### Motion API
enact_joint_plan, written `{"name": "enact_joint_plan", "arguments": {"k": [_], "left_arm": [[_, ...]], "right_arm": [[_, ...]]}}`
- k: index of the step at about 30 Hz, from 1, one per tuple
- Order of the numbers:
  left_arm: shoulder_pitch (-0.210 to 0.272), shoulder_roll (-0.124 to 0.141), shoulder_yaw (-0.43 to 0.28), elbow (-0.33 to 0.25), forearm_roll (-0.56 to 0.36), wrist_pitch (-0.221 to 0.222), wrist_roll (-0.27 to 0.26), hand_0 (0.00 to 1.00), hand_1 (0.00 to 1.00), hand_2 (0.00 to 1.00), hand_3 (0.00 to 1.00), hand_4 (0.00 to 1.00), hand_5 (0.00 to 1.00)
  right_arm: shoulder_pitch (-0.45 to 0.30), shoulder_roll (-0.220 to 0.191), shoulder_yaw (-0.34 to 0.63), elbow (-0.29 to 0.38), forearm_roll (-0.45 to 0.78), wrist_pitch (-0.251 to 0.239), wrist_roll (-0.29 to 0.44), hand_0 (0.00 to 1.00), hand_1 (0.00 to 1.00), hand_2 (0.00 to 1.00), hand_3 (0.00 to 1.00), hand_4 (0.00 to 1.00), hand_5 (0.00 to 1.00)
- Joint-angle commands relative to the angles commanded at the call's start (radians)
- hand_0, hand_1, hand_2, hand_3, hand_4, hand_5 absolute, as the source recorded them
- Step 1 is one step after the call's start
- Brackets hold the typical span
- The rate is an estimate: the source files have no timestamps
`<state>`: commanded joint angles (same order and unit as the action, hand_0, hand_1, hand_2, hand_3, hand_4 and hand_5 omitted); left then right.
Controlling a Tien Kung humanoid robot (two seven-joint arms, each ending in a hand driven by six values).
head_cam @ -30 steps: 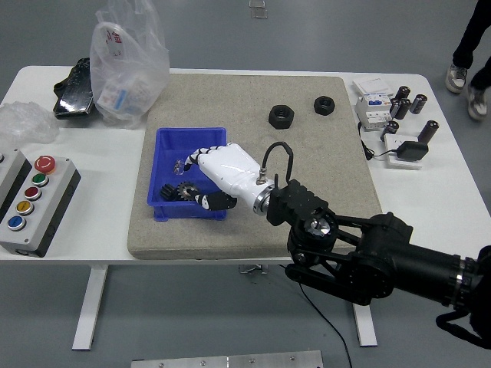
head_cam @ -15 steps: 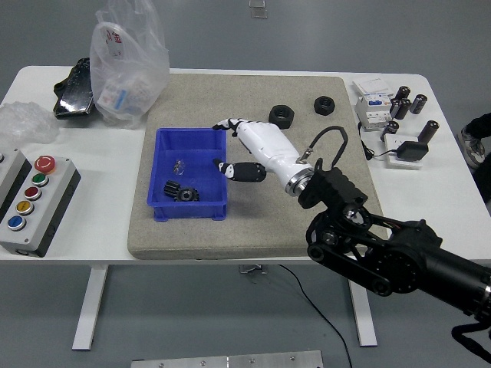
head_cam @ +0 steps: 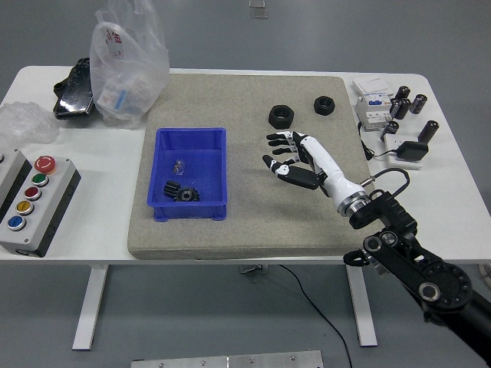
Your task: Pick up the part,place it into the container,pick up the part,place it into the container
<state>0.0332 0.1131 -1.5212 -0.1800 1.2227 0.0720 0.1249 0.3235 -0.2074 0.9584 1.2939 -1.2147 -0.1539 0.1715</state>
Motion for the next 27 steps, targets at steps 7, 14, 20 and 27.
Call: {"name": "enact_joint_plan", "arguments": {"k": [7,14,20,27], "left_arm": [[0.006,-0.004,0.000,0.000,-0.005,0.001,-0.001,0.680,0.656,0.665,0.733,0.857,0.407],[0.002,-0.004,-0.004,0.000,-0.003,0.000,0.000,0.680,0.656,0.665,0.732,0.856,0.406],[-0.004,-0.004,0.001,0.000,-0.006,0.001,-0.002,0.680,0.656,0.665,0.731,0.855,0.405],[-0.010,0.001,0.003,0.000,-0.005,0.010,0.003,0.680,0.656,0.665,0.729,0.851,0.407]], "right_arm": [[-0.103,-0.005,0.115,0.054,0.265,0.059,0.063,0.547,0.665,0.699,0.682,0.740,0.431],[-0.102,0.006,0.137,0.067,0.433,0.056,0.072,0.545,0.667,0.700,0.682,0.736,0.436],[-0.118,0.005,0.178,0.091,0.455,0.046,0.070,0.535,0.669,0.699,0.682,0.724,0.410],[-0.136,-0.008,0.227,0.115,0.445,0.037,0.065,0.561,0.670,0.698,0.682,0.720,0.418]]}}
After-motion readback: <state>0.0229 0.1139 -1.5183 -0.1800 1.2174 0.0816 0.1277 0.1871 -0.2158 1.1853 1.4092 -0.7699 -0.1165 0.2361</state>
